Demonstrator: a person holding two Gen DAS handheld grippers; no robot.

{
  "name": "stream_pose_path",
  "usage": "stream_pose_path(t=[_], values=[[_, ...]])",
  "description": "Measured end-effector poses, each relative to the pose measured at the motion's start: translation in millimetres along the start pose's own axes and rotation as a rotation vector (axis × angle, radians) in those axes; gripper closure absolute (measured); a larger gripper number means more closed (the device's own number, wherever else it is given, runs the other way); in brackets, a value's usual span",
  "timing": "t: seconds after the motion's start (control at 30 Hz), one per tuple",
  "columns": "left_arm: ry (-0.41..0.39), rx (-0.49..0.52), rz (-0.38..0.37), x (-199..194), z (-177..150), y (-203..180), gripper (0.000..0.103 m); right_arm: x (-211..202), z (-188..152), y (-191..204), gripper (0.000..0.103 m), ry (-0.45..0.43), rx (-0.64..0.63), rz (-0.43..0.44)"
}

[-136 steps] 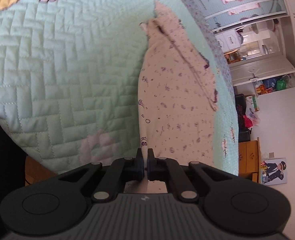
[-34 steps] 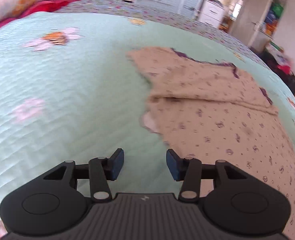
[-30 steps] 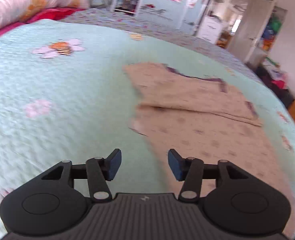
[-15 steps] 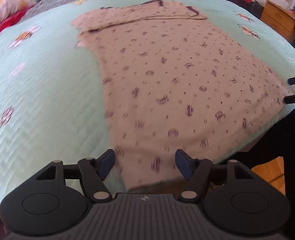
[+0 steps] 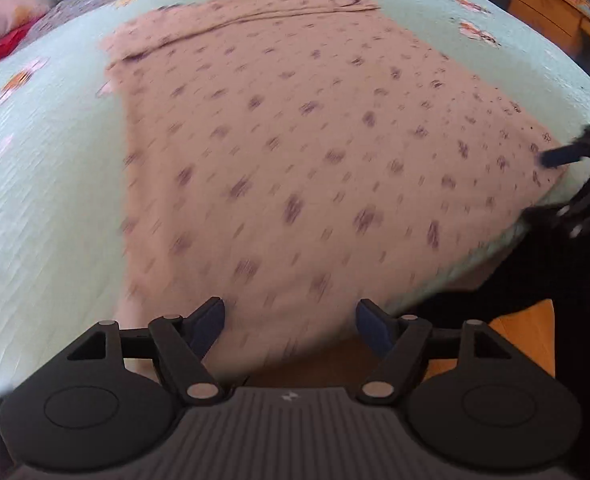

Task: Fold clothes

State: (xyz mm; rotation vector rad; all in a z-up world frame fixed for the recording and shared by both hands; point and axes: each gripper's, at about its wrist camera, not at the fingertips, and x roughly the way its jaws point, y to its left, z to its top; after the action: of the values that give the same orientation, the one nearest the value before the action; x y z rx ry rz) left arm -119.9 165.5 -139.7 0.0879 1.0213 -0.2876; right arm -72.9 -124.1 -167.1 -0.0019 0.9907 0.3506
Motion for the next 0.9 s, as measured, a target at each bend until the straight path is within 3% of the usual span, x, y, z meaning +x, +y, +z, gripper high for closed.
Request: stream_pose_path(t=[0.17, 0.27, 0.43, 0.5, 0.6, 0.67, 0.73, 0.83, 0.9], values=[[-0.093, -0.300, -0.055, -29, -6, 60, 0.028, -21, -14, -58, 0.017, -0.036, 0.231, 0.080], [-0.055, -0.419, -0.050, -16, 2, 83, 0.028, -33, -22, -92, 0.017, -0.058, 0.369, 0.127], [0.045, -0.558, -0.145, 7, 8, 98, 0.028, -47, -36, -145, 0.017, -0.100, 0.605, 0.229], [0.069, -0.614, -0.208, 16, 6, 97, 0.028, -42, -38, -150, 0.016, -0.106, 0.654, 0.269], [0.071, -0.670, -0.262, 21, 2, 96, 0.028, -37, -39, -144, 0.019, -0.094, 0.637, 0.259], [0.059, -0.722, -0.294, 21, -4, 102, 0.028, -35, -40, -143, 0.041, -0.068, 0.634, 0.282], [0.049, -0.790, -0.339, 22, -12, 112, 0.032, -33, -44, -148, 0.054, -0.051, 0.657, 0.295], [0.039, -0.834, -0.350, 20, -21, 117, 0.044, -28, -51, -157, 0.071, -0.046, 0.717, 0.337], [0.044, -0.832, -0.346, 20, -22, 115, 0.058, -24, -56, -161, 0.082, -0.040, 0.764, 0.374]])
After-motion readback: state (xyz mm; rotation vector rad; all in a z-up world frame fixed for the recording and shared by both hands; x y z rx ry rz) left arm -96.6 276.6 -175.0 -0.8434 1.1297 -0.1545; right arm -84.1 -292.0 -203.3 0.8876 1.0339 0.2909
